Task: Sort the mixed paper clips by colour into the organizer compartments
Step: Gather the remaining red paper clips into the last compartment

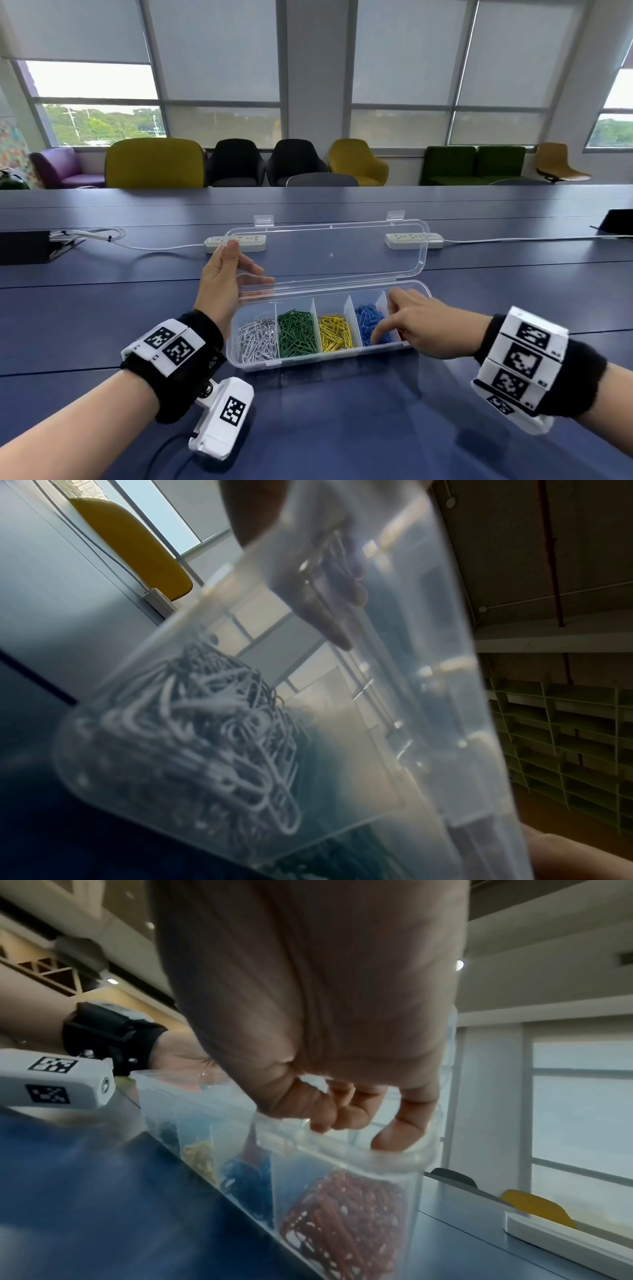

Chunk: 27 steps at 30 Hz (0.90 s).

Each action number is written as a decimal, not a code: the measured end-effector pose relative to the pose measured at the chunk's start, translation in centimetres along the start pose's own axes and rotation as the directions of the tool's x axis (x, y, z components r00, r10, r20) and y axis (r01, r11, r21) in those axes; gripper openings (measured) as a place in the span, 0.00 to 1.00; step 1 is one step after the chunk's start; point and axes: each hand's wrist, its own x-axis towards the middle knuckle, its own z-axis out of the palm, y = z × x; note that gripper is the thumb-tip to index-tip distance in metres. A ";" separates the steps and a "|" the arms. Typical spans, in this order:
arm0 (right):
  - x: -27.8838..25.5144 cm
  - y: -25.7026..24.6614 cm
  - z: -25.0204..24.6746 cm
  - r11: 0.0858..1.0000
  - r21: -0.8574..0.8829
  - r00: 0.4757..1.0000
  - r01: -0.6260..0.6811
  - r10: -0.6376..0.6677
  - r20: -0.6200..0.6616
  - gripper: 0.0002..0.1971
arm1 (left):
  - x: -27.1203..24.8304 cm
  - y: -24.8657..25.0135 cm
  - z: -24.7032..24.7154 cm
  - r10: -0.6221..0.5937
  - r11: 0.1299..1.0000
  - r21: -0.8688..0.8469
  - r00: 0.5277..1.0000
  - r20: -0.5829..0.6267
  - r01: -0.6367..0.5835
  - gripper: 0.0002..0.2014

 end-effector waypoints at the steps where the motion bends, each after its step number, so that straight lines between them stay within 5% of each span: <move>1: 0.0 0.0 0.1 0.999 -0.034 1.000 -0.003 0.002 -0.011 0.28 | 0.0 0.0 0.0 0.002 1.000 0.002 1.000 -0.002 -0.002 0.19; 4: 0.2 0.3 -0.1 0.998 -0.055 0.998 -0.024 0.021 -0.063 0.29 | 0.0 0.1 0.1 -0.001 1.000 -0.005 1.000 -0.008 0.000 0.19; 8: -0.1 0.9 -0.7 0.988 0.141 0.971 -0.056 0.087 -0.222 0.21 | 0.1 0.0 0.1 0.004 1.000 -0.006 1.000 -0.014 -0.004 0.20; 10: -0.9 1.2 -1.0 0.994 0.055 0.944 -0.098 0.110 -0.312 0.16 | 0.1 -0.1 0.0 0.004 1.000 -0.004 1.000 -0.018 -0.004 0.20; 14: -1.8 1.2 -0.2 0.966 -0.197 0.966 -0.168 0.122 -0.228 0.17 | 0.2 -0.3 0.0 0.001 1.000 0.006 1.000 -0.027 0.000 0.20; 21: -1.2 1.3 0.4 0.954 -0.233 0.970 -0.190 0.146 -0.195 0.22 | 0.2 -0.2 0.1 0.007 1.000 -0.002 0.999 -0.033 -0.007 0.20; 24: -1.2 2.4 0.1 0.969 -0.148 0.958 -0.197 0.158 -0.241 0.19 | 0.3 -0.4 0.0 0.009 1.000 -0.009 0.999 -0.036 -0.010 0.20; 27: -1.4 3.5 -0.7 0.960 0.267 0.879 -0.082 0.196 -0.434 0.16 | 0.5 -0.5 0.1 0.009 1.000 -0.015 0.999 -0.034 -0.010 0.20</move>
